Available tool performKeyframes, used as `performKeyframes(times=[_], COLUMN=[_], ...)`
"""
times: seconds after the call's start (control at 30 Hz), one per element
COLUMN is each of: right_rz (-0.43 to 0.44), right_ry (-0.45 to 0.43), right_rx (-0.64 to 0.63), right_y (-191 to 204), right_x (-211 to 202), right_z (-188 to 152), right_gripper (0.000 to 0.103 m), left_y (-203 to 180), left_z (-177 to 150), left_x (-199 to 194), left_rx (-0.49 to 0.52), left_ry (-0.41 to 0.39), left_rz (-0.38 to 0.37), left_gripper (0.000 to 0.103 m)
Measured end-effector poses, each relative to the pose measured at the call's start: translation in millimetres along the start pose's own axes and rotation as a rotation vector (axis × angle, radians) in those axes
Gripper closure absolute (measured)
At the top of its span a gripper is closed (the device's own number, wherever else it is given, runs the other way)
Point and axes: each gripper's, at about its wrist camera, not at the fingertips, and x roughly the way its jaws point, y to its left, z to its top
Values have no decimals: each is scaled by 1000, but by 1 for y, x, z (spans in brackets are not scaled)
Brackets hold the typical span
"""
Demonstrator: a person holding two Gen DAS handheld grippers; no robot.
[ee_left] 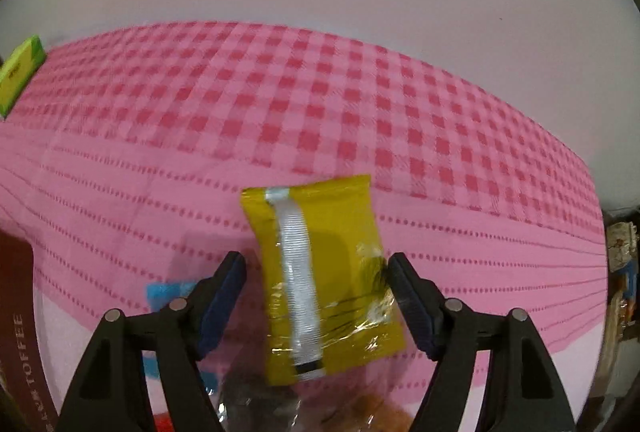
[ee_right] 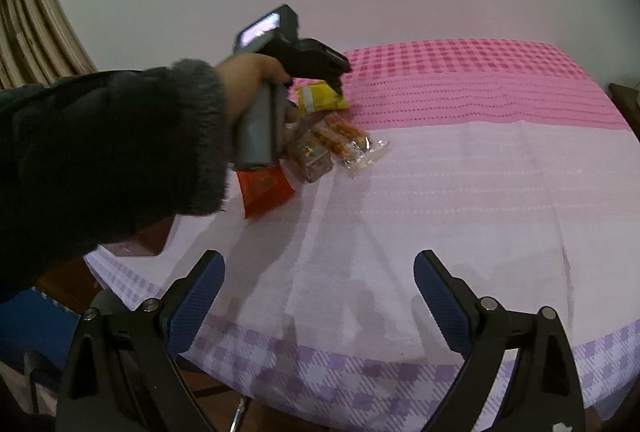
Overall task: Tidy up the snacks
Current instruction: 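Reach the left gripper to the yellow silver-striped packet and grasp it, then carry the yellow packet with the left gripper into the tin and release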
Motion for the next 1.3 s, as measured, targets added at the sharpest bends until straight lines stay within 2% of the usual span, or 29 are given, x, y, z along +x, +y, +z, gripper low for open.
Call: performKeyframes(times=[0.07, 0.13, 0.17, 0.2, 0.23, 0.27, 0.3, 0.43, 0.5, 0.6, 0.7, 0.87, 0.97, 1.17, 1.3], right_rz=[9, 17, 20, 21, 18, 16, 15, 6, 6, -2, -11, -29, -31, -27, -20], right_ry=[1, 14, 17, 20, 23, 24, 24, 15, 10, 6, 5, -3, 5, 22, 21], right_rx=[9, 23, 29, 35, 39, 42, 44, 42, 29, -5, -34, -91, -111, -127, -141], right_y=[-2, -5, -6, -7, -9, -10, -11, -9, -6, 3, 10, 27, 33, 40, 47], right_x=[0, 2, 3, 4, 4, 4, 4, 3, 2, 0, -1, -4, -1, 1, -1], right_z=[0, -1, -1, -1, -1, -1, -1, 0, -1, -1, -2, -5, -8, -13, -15], right_gripper=[8, 8, 8, 8, 8, 8, 8, 8, 8, 8, 8, 8, 8, 8, 8], left_y=[-10, -22, -28, -30, -32, -36, -41, -40, -36, -27, -10, 26, 56, 135, 174], left_z=[0, 1, 0, -1, -2, -3, -4, -9, -10, -15, -18, -33, -50, -67, -79], left_x=[4, 9, 9, 9, 8, 5, 1, -38, -67, -111, -154, -213, -246, -287, -297], left_rx=[34, 83, 96, 105, 118, 152, 180, 228, 244, 277, 313, 346, 389, 320, 269], left_ry=[-4, -10, -18, -19, -19, -19, -17, -94, -130, -191, -258, -354, -442, -497, -496], left_rz=[41, 91, 88, 86, 77, 60, 63, 11, -36, -64, -44, 36, 159, 245, 297], left_gripper=[21, 20, 20, 22, 36, 45, 47, 47, 47, 47, 47, 47, 47, 47, 47])
